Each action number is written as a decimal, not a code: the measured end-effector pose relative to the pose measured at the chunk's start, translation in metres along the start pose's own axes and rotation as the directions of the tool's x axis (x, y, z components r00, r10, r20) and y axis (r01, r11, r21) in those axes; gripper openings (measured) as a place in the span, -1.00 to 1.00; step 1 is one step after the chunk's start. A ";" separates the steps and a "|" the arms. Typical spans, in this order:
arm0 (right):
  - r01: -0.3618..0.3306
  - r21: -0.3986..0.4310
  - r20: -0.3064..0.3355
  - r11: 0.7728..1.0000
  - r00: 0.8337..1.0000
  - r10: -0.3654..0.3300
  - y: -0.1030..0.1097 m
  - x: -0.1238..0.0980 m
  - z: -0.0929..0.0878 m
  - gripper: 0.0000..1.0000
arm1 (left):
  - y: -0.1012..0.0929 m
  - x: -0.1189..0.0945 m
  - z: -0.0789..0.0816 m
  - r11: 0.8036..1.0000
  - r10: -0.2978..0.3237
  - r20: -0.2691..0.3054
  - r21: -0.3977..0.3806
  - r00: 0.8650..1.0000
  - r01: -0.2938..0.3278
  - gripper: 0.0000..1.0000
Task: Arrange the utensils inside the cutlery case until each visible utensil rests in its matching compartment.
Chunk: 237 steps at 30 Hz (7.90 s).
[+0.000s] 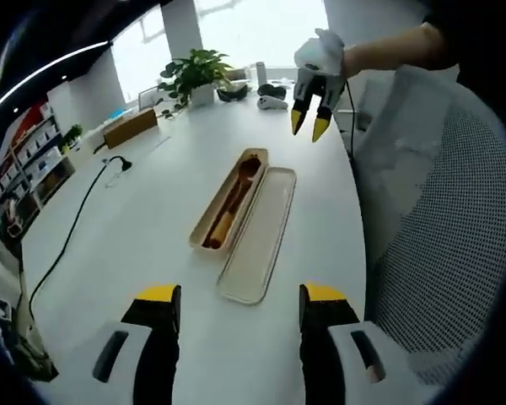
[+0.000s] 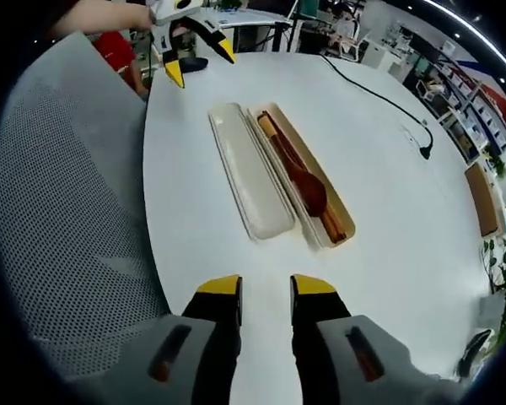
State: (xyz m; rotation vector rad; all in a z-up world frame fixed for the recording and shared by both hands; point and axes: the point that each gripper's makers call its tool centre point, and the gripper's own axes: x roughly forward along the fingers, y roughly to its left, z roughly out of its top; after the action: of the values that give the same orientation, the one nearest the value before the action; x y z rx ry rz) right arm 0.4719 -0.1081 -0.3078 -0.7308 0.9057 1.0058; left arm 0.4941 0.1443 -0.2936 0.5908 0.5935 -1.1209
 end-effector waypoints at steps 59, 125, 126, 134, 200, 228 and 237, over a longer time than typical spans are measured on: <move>-0.162 -0.188 -0.115 0.969 0.983 0.142 0.000 0.068 0.033 -0.26 | -0.018 0.068 -0.013 0.974 -0.202 -0.038 0.092 0.979 0.205 -0.25; -0.454 0.071 -0.236 0.888 0.858 0.457 0.049 0.052 0.013 -0.32 | -0.052 0.058 -0.008 0.943 -0.185 -0.053 0.271 0.981 0.193 -0.22; -0.462 0.091 -0.231 0.882 0.852 0.470 0.050 0.052 0.012 -0.32 | -0.053 0.058 -0.009 0.938 -0.186 -0.058 0.288 0.981 0.195 -0.22; -0.501 0.222 -0.200 0.836 0.816 0.542 0.057 0.047 0.011 -0.32 | -0.060 0.059 -0.005 0.919 -0.223 -0.055 0.320 0.973 0.229 -0.42; -0.210 -0.156 -0.069 0.965 0.977 0.201 0.037 0.049 0.037 -0.96 | -0.054 0.059 0.015 0.944 -0.206 -0.068 0.247 0.976 0.217 -0.90; -0.094 -0.214 -0.009 0.972 0.996 0.094 0.014 0.037 0.055 -0.72 | -0.075 0.056 0.017 0.920 -0.375 -0.054 -0.140 0.925 0.365 -0.93; 0.012 -0.400 0.035 0.917 0.999 0.002 0.016 0.026 0.068 -0.34 | -0.077 0.048 0.032 0.819 -0.457 0.063 -0.358 0.887 0.447 -0.94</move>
State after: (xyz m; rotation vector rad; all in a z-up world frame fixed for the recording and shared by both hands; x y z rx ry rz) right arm 0.4828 -0.0342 -0.3020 -1.0548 0.6706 1.2134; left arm 0.4413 0.0660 -0.3152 0.1359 0.9755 -1.4048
